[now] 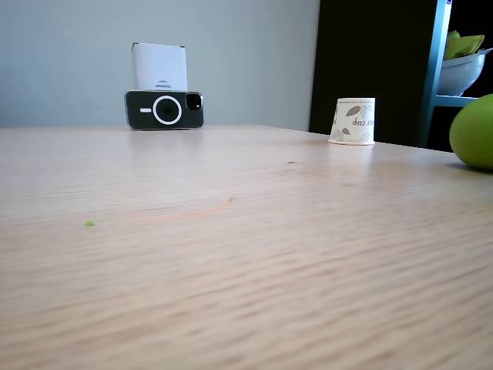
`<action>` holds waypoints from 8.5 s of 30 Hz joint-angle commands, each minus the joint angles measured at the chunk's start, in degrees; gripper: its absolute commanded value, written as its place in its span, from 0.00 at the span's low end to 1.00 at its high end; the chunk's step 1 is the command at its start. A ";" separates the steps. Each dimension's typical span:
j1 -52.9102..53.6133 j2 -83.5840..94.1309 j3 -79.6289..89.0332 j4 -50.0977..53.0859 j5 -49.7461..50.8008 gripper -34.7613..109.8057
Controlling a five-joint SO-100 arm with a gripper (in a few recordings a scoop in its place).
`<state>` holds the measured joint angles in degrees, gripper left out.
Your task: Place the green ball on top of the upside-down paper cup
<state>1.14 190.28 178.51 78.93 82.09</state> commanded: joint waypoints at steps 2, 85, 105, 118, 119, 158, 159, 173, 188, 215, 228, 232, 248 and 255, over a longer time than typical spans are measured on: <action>-0.18 0.18 -0.18 0.62 -0.18 0.24; 10.46 -89.03 -70.05 -2.11 19.95 0.54; 12.57 -97.56 -67.94 -8.61 18.81 0.50; 13.10 -92.99 -62.23 -11.16 18.81 0.42; 13.10 -91.85 -61.88 -12.13 18.63 0.42; 6.68 -113.47 -125.95 -22.50 18.19 0.42; 7.03 -115.66 -127.88 -22.59 18.19 0.42; 9.84 -134.74 -137.81 -23.82 17.67 0.41; 10.81 -132.01 -129.46 -18.11 17.40 0.41; 10.02 -127.88 -129.02 -16.44 18.11 0.51; 9.14 -124.01 -129.02 -16.87 18.11 0.54; 8.35 -120.76 -128.23 -16.61 18.19 0.55; 10.02 -87.36 -96.06 -25.93 18.37 0.49; 11.78 -62.49 -70.14 -22.41 18.28 0.35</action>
<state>12.22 117.51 100.72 54.93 100.63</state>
